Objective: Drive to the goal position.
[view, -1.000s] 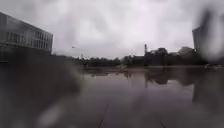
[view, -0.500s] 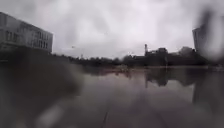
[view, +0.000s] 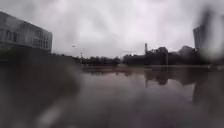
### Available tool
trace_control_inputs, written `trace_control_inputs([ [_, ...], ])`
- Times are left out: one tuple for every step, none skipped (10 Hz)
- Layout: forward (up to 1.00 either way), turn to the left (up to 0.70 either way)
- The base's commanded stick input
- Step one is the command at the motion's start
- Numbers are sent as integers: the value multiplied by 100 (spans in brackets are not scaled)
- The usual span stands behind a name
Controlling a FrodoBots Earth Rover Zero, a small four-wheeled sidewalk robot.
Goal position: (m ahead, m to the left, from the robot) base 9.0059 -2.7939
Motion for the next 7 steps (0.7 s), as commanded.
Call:
trace_control_inputs([
  [70, -27],
  [70, 0],
  [70, 0],
  [70, 0],
  [70, 0],
  [70, -21],
  [70, -35],
])
